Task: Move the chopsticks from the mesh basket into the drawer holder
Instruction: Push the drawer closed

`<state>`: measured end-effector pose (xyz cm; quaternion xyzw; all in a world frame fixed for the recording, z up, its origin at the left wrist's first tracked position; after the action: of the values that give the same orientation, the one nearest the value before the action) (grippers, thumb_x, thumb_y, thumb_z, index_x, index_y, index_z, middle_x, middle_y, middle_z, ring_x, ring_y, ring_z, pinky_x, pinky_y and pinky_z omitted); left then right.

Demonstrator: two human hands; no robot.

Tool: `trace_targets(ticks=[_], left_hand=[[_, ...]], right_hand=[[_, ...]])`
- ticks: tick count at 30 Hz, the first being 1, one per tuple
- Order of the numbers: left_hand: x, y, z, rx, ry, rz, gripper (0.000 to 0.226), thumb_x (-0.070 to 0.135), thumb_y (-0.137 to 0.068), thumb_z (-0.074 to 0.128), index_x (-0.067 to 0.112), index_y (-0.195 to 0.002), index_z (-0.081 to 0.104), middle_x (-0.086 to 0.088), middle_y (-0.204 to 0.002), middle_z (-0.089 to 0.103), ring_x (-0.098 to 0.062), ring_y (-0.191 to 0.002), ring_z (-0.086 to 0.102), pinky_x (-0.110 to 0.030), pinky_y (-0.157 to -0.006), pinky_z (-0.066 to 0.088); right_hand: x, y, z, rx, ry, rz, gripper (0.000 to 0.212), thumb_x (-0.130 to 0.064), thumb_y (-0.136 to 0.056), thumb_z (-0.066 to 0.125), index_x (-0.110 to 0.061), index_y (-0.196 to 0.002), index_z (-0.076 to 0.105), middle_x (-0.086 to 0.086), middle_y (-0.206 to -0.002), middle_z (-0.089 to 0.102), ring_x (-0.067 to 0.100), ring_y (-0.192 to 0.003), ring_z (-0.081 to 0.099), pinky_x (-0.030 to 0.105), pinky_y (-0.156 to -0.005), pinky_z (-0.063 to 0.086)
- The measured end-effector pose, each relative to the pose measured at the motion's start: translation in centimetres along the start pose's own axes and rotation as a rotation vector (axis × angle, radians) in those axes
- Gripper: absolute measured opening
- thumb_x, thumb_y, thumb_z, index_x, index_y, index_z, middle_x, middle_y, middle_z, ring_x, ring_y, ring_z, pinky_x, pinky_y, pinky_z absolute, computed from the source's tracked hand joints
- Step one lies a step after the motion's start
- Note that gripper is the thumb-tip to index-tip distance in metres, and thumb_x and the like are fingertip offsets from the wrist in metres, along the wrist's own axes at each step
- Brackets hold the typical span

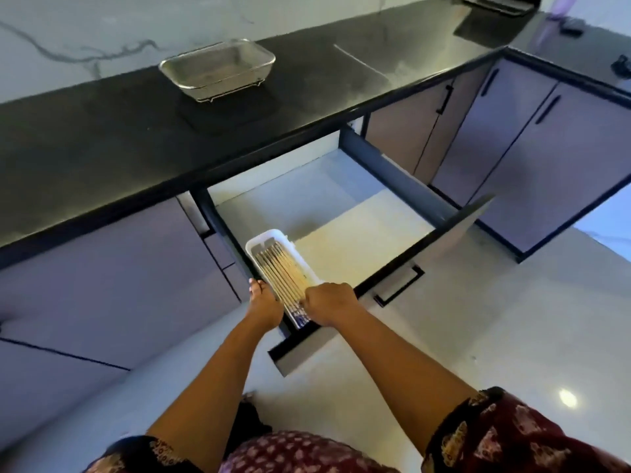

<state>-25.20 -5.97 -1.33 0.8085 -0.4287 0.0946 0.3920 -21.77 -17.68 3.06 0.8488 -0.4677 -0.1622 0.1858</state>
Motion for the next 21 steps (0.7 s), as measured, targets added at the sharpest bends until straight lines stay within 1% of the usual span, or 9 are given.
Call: trace_targets(ticks=[3, 4, 5, 6, 8, 11, 16, 19, 21], left_hand=[[1.2, 3.5, 2.3, -0.111, -0.072, -0.055, 0.052, 0.017, -0.100, 0.036, -0.003, -0.146, 0.022, -0.022, -0.155, 0.017, -0.035, -0.144, 0.018, -0.041, -0.116, 0.020], [1.8, 4.7, 2.9, -0.100, -0.121, -0.052, 0.048, 0.018, -0.101, 0.032, -0.001, -0.145, 0.027, -0.023, -0.153, 0.022, -0.036, -0.142, 0.020, -0.045, -0.115, 0.023], [2.5, 5.6, 2.9, -0.029, -0.188, -0.028, 0.046, 0.020, -0.102, 0.029, 0.002, -0.144, 0.030, -0.022, -0.152, 0.023, -0.036, -0.142, 0.020, -0.049, -0.114, 0.024], [3.0, 6.3, 3.0, 0.056, -0.258, 0.018, 0.047, 0.023, -0.102, 0.026, 0.005, -0.145, 0.029, -0.020, -0.154, 0.020, -0.033, -0.144, 0.017, -0.051, -0.115, 0.021], [3.8, 8.3, 3.4, 0.211, -0.306, 0.067, 0.055, 0.034, -0.102, 0.021, 0.006, -0.150, 0.017, -0.013, -0.159, 0.009, -0.027, -0.148, 0.008, -0.048, -0.118, 0.010], [4.4, 10.7, 4.4, 0.359, -0.406, 0.140, 0.064, 0.040, -0.102, 0.019, 0.006, -0.151, -0.004, -0.009, -0.161, -0.004, -0.025, -0.149, -0.005, -0.042, -0.120, 0.000], [4.0, 12.0, 5.2, 0.367, -0.449, 0.130, 0.065, 0.033, -0.101, 0.024, 0.007, -0.150, -0.009, -0.009, -0.161, -0.008, -0.024, -0.148, -0.010, -0.040, -0.120, -0.001], [3.9, 13.8, 6.5, 0.355, -0.456, 0.124, 0.067, 0.032, -0.101, 0.027, 0.006, -0.150, -0.012, -0.010, -0.160, -0.012, -0.025, -0.148, -0.012, -0.040, -0.120, -0.001], [3.5, 14.9, 7.4, 0.325, -0.447, 0.100, 0.068, 0.031, -0.102, 0.028, 0.005, -0.149, -0.013, -0.011, -0.159, -0.015, -0.026, -0.148, -0.013, -0.041, -0.120, -0.001]], right_hand=[[2.1, 3.0, -0.5, 0.095, 0.049, -0.056, 0.054, -0.048, -0.101, 0.022, -0.017, -0.121, 0.061, 0.013, -0.126, 0.061, 0.030, -0.121, 0.051, 0.042, -0.104, 0.030], [3.1, 4.0, -0.6, 0.137, 0.033, -0.076, 0.054, -0.050, -0.100, 0.023, -0.018, -0.127, 0.056, 0.011, -0.134, 0.056, 0.029, -0.129, 0.045, 0.043, -0.111, 0.024], [3.9, 4.7, -0.6, 0.166, 0.011, -0.094, 0.053, -0.051, -0.100, 0.024, -0.020, -0.135, 0.049, 0.008, -0.142, 0.048, 0.026, -0.137, 0.036, 0.043, -0.116, 0.017], [4.5, 5.2, -0.4, 0.175, -0.013, -0.108, 0.055, -0.052, -0.099, 0.026, -0.021, -0.143, 0.039, 0.005, -0.151, 0.038, 0.024, -0.143, 0.026, 0.042, -0.118, 0.012], [5.3, 6.3, 0.0, 0.157, -0.016, -0.142, 0.063, -0.051, -0.099, 0.028, -0.020, -0.153, 0.017, 0.001, -0.162, 0.013, 0.021, -0.150, 0.006, 0.042, -0.121, 0.006], [6.1, 7.6, 0.9, 0.133, 0.016, -0.153, 0.072, -0.047, -0.100, 0.033, -0.019, -0.155, -0.003, -0.001, -0.163, -0.008, 0.021, -0.150, -0.006, 0.042, -0.121, 0.008], [7.2, 9.0, 1.9, 0.116, 0.030, -0.161, 0.081, -0.032, -0.097, 0.047, -0.017, -0.153, -0.009, 0.001, -0.162, -0.014, 0.021, -0.150, -0.008, 0.041, -0.121, 0.010], [7.9, 10.0, 2.2, 0.067, -0.047, -0.170, 0.082, -0.027, -0.097, 0.050, -0.015, -0.154, -0.008, 0.003, -0.162, -0.013, 0.022, -0.150, -0.007, 0.041, -0.121, 0.013], [8.7, 11.1, 2.6, 0.011, -0.166, -0.151, 0.084, -0.028, -0.096, 0.051, -0.012, -0.153, -0.010, 0.005, -0.162, -0.013, 0.023, -0.150, -0.009, 0.040, -0.121, 0.011]])
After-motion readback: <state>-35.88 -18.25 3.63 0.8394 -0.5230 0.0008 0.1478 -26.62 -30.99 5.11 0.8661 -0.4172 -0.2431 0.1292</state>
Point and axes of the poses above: each hand's wrist, its own y-axis away from the middle knuckle, its own z-axis out of the palm, x = y × z, the point moved 9 cm from there along -y, towards the middle knuckle
